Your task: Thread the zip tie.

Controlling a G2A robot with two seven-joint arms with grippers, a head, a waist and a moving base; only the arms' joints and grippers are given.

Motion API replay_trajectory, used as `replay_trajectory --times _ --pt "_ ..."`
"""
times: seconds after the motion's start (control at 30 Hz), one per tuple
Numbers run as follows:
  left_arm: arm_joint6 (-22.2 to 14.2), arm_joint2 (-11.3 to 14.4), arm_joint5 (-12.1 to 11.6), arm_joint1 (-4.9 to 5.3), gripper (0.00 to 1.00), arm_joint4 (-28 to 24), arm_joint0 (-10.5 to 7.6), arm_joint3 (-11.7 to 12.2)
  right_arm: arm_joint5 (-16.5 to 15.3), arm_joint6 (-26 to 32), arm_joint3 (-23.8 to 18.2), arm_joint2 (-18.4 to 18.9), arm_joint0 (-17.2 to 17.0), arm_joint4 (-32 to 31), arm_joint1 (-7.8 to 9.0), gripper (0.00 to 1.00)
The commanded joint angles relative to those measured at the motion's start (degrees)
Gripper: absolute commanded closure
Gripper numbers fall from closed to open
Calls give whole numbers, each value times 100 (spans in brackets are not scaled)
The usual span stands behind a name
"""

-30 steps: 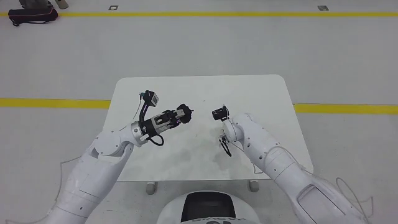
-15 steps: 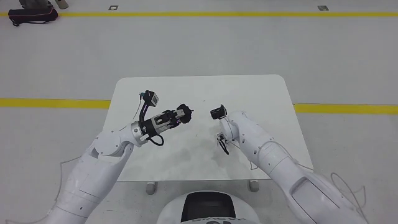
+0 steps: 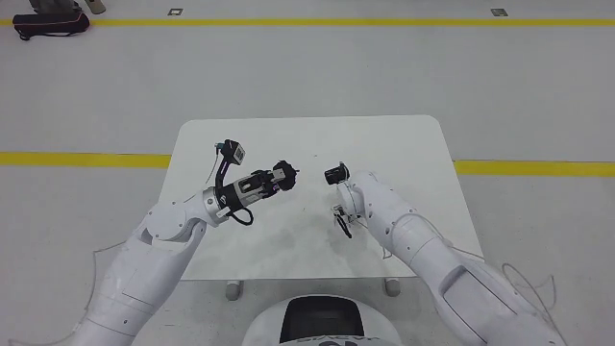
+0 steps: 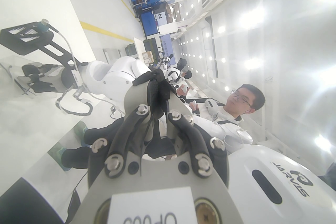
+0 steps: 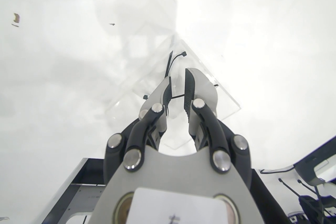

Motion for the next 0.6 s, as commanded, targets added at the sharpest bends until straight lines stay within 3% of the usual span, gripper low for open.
replay_trajectory --times 0.0,0.57 --pt "0 0 0 0 100 0 0 0 -25 -44 56 -5 27 31 -28 85" --pt "0 0 0 0 100 0 0 0 -141 -122 376 -68 142 25 -196 83"
